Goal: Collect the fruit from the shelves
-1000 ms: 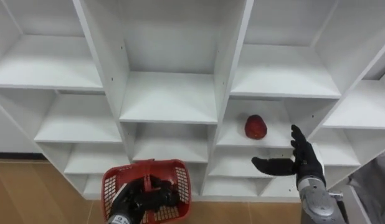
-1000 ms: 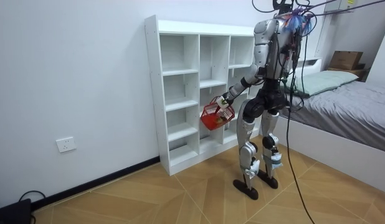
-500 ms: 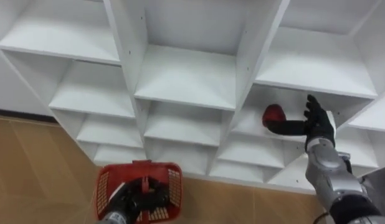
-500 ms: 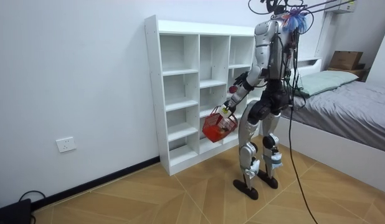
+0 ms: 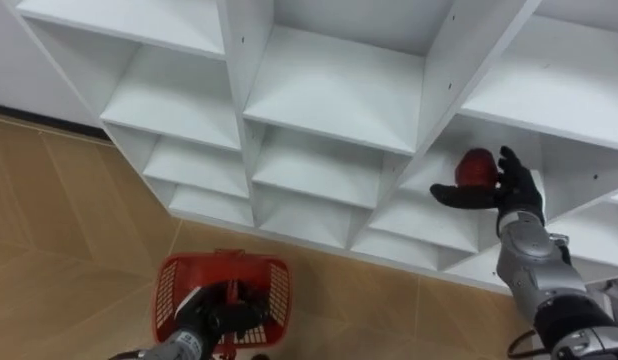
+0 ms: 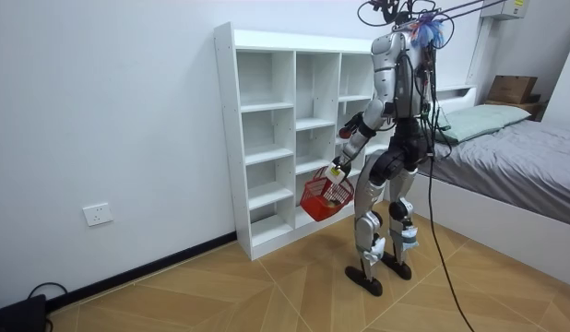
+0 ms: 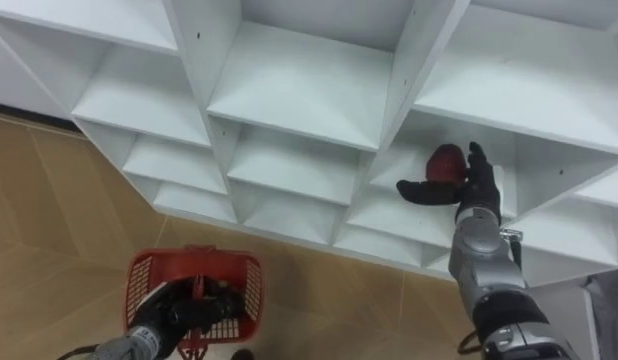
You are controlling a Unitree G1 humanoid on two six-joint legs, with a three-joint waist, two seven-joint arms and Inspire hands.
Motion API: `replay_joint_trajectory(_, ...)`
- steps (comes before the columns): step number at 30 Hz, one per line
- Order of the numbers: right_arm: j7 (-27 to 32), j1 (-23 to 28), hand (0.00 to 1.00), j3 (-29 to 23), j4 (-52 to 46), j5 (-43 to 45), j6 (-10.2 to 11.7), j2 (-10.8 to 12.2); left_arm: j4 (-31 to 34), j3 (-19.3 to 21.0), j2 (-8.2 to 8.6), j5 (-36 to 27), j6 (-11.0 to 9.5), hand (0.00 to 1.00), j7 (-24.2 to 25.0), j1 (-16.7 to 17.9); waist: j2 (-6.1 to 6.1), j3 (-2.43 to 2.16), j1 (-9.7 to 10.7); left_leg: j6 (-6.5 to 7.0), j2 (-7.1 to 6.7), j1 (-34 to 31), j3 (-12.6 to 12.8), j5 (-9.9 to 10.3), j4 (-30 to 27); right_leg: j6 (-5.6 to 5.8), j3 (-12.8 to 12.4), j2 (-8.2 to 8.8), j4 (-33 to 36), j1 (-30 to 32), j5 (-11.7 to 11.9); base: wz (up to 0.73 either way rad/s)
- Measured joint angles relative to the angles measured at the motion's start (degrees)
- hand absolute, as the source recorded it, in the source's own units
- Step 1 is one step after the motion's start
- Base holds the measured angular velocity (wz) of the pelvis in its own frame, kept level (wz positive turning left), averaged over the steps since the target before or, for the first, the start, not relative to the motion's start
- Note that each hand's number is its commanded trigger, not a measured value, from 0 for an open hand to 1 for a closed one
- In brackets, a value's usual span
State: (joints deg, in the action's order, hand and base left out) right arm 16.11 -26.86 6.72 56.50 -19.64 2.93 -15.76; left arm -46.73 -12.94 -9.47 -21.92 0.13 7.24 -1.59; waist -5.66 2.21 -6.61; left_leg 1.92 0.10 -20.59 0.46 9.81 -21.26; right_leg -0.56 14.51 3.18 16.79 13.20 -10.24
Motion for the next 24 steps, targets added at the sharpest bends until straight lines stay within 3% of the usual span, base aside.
replay_joint_trajectory(6, 0.02, -1.2, 0.0, 0.01, 1.56, 3.0, 0.0, -0.19, -2.91, -2.04, 0.11, -0.4, -0.52, 1.0, -0.04, -2.25, 0.51, 0.52, 0.05, 0.03, -0.3, 0.0, -0.55, -0.06, 0.9, 0.13, 0.0, 0.47, 0.08, 0.29, -0.1, 0.02)
replay_joint_trajectory(15, 0.83, -1.7, 0.0, 0.02, 1.58, 5.81, 0.25, -0.44, -5.78, -4.24, 0.75, -0.95, -0.58, 1.0, 0.15, -4.87, 0.52, 0.53, -0.04, 0.48, -0.84, -0.83, 0.77, -1.01, 1.59, 0.28, -1.0, 1.03, 1.16, 2.57, -0.18, -0.04)
replay_joint_trajectory(24, 0.93, -1.87, 0.0, -0.01, 1.81, 6.72, 0.23, -0.47, -6.14, -4.2, 1.11, -0.97, -0.58, 1.0, 0.16, -5.15, 0.61, 0.58, 0.04, 0.5, -0.71, -1.03, 1.13, -1.06, 1.64, 0.27, -1.6, 0.97, 2.05, 3.5, -0.19, -0.03)
